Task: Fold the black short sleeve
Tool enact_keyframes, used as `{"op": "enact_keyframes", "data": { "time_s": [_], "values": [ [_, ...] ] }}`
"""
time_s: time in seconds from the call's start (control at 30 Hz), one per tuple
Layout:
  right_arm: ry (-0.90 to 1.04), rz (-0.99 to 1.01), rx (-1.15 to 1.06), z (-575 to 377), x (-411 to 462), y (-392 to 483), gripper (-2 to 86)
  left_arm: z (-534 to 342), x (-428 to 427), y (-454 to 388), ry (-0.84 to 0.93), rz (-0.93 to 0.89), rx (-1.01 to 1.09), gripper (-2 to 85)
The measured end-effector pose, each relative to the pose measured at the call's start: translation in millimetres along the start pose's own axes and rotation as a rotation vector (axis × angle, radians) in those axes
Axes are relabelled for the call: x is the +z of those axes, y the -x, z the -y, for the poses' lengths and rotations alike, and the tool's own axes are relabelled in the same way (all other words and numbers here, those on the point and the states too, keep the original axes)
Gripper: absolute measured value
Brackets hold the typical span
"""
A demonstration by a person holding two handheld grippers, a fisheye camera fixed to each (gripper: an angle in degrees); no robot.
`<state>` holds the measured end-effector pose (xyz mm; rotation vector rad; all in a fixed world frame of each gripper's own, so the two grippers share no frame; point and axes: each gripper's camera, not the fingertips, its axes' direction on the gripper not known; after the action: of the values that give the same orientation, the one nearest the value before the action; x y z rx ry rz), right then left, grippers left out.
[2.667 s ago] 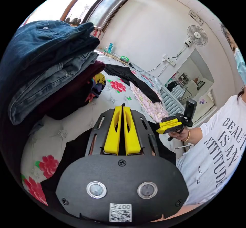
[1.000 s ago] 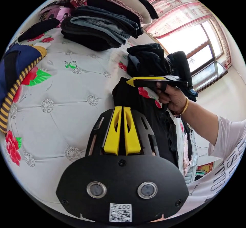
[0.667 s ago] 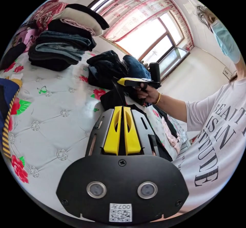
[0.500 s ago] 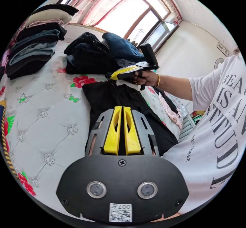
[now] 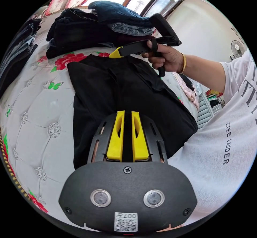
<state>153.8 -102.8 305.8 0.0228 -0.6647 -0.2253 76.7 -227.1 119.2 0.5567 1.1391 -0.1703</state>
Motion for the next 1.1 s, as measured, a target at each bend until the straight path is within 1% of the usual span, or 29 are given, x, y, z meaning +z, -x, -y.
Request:
{"op": "enact_keyframes", "data": {
  "time_s": [0.13, 0.2, 0.27, 0.33, 0.4, 0.5, 0.6, 0.73, 0.87, 0.97, 1.1],
  "values": [
    [0.134, -0.028, -0.026, 25.2, 30.8, 6.6, 1.8, 5.5, 4.1, -3.8, 0.021, 0.006, 0.022, 4.8],
    [0.154, -0.059, -0.045, 27.6, 28.3, 8.8, 0.8, 8.0, 3.8, -6.7, 0.03, 0.02, 0.046, 5.0],
    [0.182, -0.132, -0.05, 23.2, 17.8, 8.0, 0.5, 10.6, 2.9, -9.9, 0.037, 0.022, 0.072, 5.3],
    [0.22, -0.176, -0.018, 16.1, 10.7, 4.0, 0.6, 12.3, 1.7, -10.5, 0.037, 0.011, 0.068, 5.8],
    [0.209, -0.211, 0.034, 7.3, -5.1, 2.6, 1.0, 14.2, -2.6, -11.3, 0.028, -0.005, 0.054, 6.2],
    [0.13, -0.208, 0.138, -12.8, -47.8, 9.9, 2.5, 13.8, -16.6, -12.3, 0.026, -0.006, -0.005, 6.3],
    [0.045, -0.172, 0.259, -50.8, -93.4, 24.6, 3.8, -1.0, -36.1, -10.9, 0.026, 0.019, -0.096, 6.3],
    [-0.003, -0.169, 0.43, -131.3, -138.7, 55.4, 5.3, -50.2, -65.8, -1.9, 0.051, 0.062, -0.313, 6.6],
    [0.024, -0.2, 0.579, -216.4, -156.2, 95.5, 6.9, -108.6, -97.9, -5.9, 0.07, 0.175, -0.547, 8.2],
    [0.046, -0.182, 0.659, -262.2, -158.6, 126.8, 8.0, -142.3, -112.7, -17.6, 0.077, 0.187, -0.659, 9.4],
    [0.099, -0.207, 0.69, -291.4, -158.9, 167.8, 8.4, -170.1, -112.7, -33.0, 0.121, 0.155, -0.688, 11.2]
  ]
}}
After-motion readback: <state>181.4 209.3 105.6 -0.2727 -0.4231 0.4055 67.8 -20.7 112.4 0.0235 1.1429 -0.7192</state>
